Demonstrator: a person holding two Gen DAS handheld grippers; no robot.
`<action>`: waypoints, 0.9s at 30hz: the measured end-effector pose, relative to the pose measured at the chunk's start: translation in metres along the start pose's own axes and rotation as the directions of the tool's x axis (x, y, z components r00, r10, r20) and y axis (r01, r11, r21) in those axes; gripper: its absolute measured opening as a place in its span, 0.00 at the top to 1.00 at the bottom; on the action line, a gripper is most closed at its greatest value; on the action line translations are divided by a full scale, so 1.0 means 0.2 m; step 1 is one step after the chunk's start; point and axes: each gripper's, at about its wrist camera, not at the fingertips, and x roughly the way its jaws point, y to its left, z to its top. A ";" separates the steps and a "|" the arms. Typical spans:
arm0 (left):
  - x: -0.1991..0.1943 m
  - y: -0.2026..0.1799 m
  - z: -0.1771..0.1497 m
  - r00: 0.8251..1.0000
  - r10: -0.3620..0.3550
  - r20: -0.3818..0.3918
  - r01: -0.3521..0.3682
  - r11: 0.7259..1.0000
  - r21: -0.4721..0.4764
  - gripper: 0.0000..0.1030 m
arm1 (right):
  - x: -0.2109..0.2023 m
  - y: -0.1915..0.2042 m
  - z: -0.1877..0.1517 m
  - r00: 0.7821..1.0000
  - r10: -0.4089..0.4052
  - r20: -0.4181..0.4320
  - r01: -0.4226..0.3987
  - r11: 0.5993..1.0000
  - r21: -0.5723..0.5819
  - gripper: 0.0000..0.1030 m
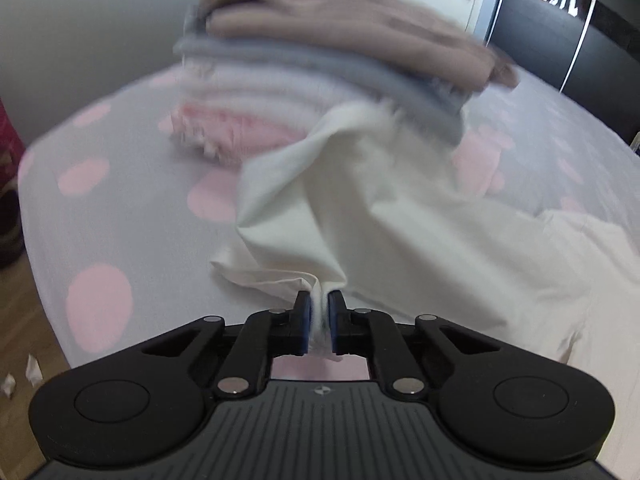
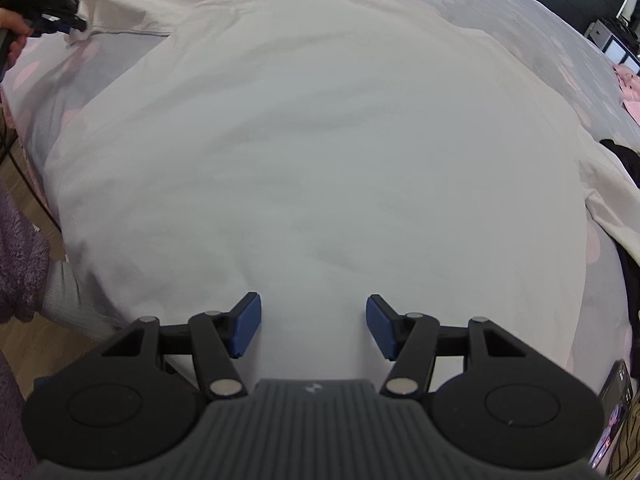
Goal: Fold clothes
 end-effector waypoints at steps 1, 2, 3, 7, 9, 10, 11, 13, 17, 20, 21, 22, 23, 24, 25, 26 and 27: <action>-0.05 -0.01 0.01 0.999 -0.010 0.040 0.009 1.000 0.013 0.94 | 0.00 -0.01 0.00 1.000 0.000 0.000 0.000 1.000 0.006 0.39; -0.10 -0.03 0.02 0.997 -0.032 0.075 0.030 0.999 0.029 0.94 | 0.00 -0.01 0.00 1.000 0.001 0.001 -0.001 1.000 0.010 0.38; -0.16 -0.06 0.02 0.992 -0.059 0.108 0.054 0.997 0.055 0.94 | 0.00 -0.01 0.01 1.000 0.005 0.002 -0.005 1.000 0.011 0.37; -0.38 -0.21 0.03 0.958 -0.184 0.219 0.138 0.968 0.210 0.94 | 0.00 0.00 0.02 1.000 0.012 0.007 -0.012 1.000 0.004 0.37; -0.47 -0.32 0.00 0.937 -0.255 0.238 0.175 0.935 0.309 0.95 | -0.02 -0.01 0.01 1.000 0.015 0.012 -0.015 1.000 -0.001 0.37; -0.52 -0.38 -0.01 0.926 -0.292 0.237 0.199 0.915 0.351 0.95 | -0.03 -0.02 0.00 1.000 0.016 0.015 -0.016 1.000 -0.004 0.37; -0.55 -0.43 -0.03 0.916 -0.327 0.231 0.221 0.894 0.390 0.95 | -0.03 -0.01 0.00 1.000 0.016 0.016 -0.016 1.000 -0.005 0.37; -0.63 -0.54 -0.07 0.897 -0.387 0.215 0.253 0.847 0.468 0.95 | -0.04 -0.01 0.00 1.000 0.017 0.020 -0.017 1.000 -0.006 0.36; -0.73 -0.70 -0.19 0.865 -0.480 0.146 0.315 0.746 0.587 0.95 | -0.04 -0.02 0.00 1.000 0.016 0.017 -0.016 1.000 -0.004 0.36; -0.76 -0.79 -0.28 0.843 -0.534 0.072 0.371 0.671 0.642 0.95 | -0.04 -0.02 0.00 1.000 0.014 0.014 -0.014 1.000 0.001 0.36; -0.77 -0.82 -0.32 0.835 -0.549 0.041 0.391 0.644 0.658 0.95 | -0.04 -0.02 0.00 1.000 0.014 0.014 -0.014 1.000 0.002 0.36; -0.79 -0.86 -0.36 0.826 -0.563 0.009 0.407 0.608 0.682 0.95 | -0.05 -0.02 0.00 1.000 0.014 0.015 -0.014 1.000 0.002 0.36; -0.80 -0.89 -0.42 0.817 -0.576 -0.022 0.419 0.567 0.709 0.95 | -0.05 -0.02 0.00 1.000 0.013 0.014 -0.013 1.000 0.003 0.35; -0.81 -0.92 -0.47 0.808 -0.586 -0.055 0.431 0.526 0.733 0.95 | -0.05 -0.03 0.00 1.000 0.012 0.012 -0.012 1.000 0.004 0.35; -0.82 -0.95 -0.53 0.799 -0.595 -0.088 0.443 0.484 0.755 0.95 | -0.05 -0.03 0.00 1.000 0.010 0.010 -0.010 1.000 0.004 0.35; -0.83 -0.97 -0.59 0.790 -0.600 -0.126 0.457 0.440 0.773 0.95 | -0.05 -0.03 0.00 1.000 0.010 0.008 -0.010 1.000 0.005 0.35; -0.83 -1.00 -0.65 0.784 -0.599 -0.164 0.469 0.397 0.789 0.95 | -0.05 -0.04 0.00 1.000 0.011 0.007 -0.011 1.000 0.004 0.35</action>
